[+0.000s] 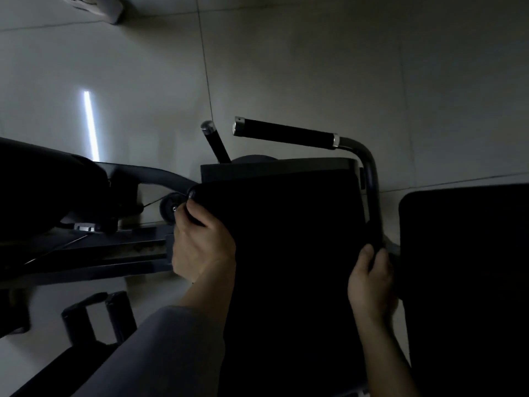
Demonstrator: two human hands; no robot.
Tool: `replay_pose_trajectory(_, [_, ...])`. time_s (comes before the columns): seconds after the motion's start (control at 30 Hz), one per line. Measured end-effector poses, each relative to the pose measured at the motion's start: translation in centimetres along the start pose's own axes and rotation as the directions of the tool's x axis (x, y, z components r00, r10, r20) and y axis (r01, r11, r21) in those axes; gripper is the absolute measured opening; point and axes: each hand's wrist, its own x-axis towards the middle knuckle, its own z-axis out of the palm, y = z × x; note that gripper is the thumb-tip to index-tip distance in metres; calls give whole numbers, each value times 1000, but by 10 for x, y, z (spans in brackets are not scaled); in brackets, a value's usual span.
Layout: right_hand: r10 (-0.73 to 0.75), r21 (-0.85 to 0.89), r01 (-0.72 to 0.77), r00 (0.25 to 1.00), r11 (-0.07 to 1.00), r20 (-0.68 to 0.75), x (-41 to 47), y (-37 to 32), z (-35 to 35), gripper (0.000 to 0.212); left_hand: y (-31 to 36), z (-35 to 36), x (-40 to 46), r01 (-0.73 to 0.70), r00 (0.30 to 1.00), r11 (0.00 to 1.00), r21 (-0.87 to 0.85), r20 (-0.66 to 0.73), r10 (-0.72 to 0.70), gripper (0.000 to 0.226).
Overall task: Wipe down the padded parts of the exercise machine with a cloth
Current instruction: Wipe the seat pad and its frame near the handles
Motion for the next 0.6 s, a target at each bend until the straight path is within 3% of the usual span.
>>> replay_pose_trajectory(0.17, [55,74,-54,998,996,-18,22,-19,7,50,-3,2,1,-7,999,1000,10,-32,7,51])
replay_pose_trajectory(0.37, [-46,133,39,998,990,51,38,-28,2,51,-4,1,-2,-33,999,999,4,-29,33,53])
replay_pose_trajectory(0.47, [-223,-9,223,974,975,-37,11,3,1,46,-3,1,-4,-49,998,999,-14,-32,49,54])
replay_pose_trajectory(0.6, [-328,-164,314,942,935,-67,-35,77,6,51,-7,-3,-7,-93,996,995,-29,-19,92,54])
